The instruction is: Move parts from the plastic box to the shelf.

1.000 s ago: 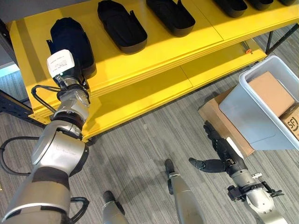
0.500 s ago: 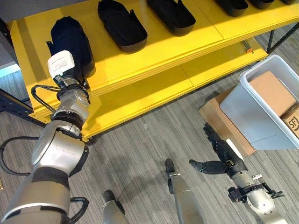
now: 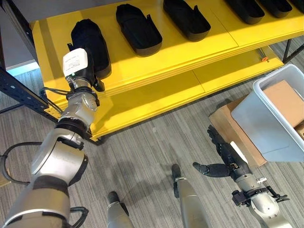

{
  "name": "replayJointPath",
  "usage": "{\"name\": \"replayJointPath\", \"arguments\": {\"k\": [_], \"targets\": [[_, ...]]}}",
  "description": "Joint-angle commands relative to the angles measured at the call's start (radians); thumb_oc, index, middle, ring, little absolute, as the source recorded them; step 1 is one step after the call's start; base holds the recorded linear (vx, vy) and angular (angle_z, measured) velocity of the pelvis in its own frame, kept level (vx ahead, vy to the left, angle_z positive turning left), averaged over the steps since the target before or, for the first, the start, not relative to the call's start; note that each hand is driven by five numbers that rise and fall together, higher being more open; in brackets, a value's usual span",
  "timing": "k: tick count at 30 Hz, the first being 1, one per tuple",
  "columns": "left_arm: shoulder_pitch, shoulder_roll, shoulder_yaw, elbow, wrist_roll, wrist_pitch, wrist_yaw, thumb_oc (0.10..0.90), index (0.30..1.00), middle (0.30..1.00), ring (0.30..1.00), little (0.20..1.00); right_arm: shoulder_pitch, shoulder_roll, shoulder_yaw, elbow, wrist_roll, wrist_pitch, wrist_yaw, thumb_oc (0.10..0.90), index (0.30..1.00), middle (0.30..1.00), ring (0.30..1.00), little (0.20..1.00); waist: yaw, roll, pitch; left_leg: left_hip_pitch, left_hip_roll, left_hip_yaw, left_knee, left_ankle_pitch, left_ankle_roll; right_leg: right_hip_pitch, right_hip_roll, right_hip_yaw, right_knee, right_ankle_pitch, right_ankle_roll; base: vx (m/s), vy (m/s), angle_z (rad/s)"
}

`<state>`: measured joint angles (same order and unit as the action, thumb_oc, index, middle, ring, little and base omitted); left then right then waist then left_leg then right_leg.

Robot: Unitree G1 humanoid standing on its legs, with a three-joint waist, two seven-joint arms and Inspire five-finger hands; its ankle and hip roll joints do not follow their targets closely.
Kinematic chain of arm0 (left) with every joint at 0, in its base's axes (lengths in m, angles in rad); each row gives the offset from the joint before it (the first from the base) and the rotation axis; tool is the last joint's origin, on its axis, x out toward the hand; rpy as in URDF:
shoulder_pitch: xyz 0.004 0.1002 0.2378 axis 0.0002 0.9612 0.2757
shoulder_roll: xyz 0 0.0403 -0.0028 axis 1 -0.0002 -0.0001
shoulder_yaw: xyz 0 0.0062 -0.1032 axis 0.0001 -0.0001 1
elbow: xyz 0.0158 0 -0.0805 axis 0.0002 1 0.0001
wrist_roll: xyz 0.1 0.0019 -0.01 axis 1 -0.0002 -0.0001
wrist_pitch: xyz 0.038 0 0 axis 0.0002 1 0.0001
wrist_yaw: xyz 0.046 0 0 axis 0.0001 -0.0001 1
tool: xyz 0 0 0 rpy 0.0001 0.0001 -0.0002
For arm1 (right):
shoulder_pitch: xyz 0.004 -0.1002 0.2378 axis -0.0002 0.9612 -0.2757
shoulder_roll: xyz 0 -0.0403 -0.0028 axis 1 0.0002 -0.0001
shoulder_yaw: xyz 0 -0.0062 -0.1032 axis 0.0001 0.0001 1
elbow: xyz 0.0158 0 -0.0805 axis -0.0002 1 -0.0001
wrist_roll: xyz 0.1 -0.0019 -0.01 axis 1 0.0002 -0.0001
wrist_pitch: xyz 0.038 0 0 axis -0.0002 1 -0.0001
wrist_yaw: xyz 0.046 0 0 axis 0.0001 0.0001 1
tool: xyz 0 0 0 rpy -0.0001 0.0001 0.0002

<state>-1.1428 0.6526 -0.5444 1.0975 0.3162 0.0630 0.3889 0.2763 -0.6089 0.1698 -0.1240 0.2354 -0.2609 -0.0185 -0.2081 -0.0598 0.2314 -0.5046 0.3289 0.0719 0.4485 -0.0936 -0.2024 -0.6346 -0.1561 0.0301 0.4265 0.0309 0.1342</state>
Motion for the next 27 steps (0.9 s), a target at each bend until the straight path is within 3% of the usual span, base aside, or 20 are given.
{"name": "replayJointPath", "arguments": {"k": [1,11,19,27], "targets": [[-0.069,0.09,0.042,-0.09,-0.012,-0.052,0.099,0.9,1.0,1.0,1.0,1.0,-0.02,-0.026,-0.109,-0.093,-0.014,-0.083,-0.028,0.9,1.0,1.0,1.0,1.0,-0.006,0.014,-0.029,-0.034,0.002,-0.012,-0.047,0.093,0.053,0.058,-0.014,-0.008,0.004,0.008,0.02,0.0,0.0,0.0],[0.029,0.142,0.111,-0.322,0.012,-0.063,0.11,0.9,1.0,1.0,1.0,1.0,-0.009,-0.012,-0.134,-0.087,-0.035,-0.076,-0.038,0.9,1.0,1.0,1.0,1.0,0.011,0.019,-0.028,-0.015,-0.003,-0.016,-0.05,0.089,0.056,0.084,-0.019,-0.014,0.005,-0.003,0.017,0.0,0.0,0.03],[0.317,0.186,0.314,-0.699,0.046,-0.098,0.107,0.9,1.0,1.0,1.0,1.0,-0.015,0.019,-0.164,-0.067,-0.043,-0.06,-0.038,0.9,1.0,1.0,1.0,1.0,0.046,0.023,-0.02,0.015,-0.009,-0.022,-0.059,0.085,0.06,0.126,-0.023,-0.026,0.004,-0.015,0.013,0.0,0.006,0.04],[0.611,0.121,0.425,-0.952,0.097,-0.155,0.093,0.9,1.0,1.0,1.0,1.0,-0.06,0.044,-0.154,-0.035,-0.049,-0.052,-0.058,0.9,1.0,1.0,1.0,1.0,0.074,0.024,0.001,0.079,-0.013,-0.023,-0.07,0.081,0.062,0.194,-0.034,-0.028,0.008,-0.033,0.006,0.01,0.002,0.05]]}}
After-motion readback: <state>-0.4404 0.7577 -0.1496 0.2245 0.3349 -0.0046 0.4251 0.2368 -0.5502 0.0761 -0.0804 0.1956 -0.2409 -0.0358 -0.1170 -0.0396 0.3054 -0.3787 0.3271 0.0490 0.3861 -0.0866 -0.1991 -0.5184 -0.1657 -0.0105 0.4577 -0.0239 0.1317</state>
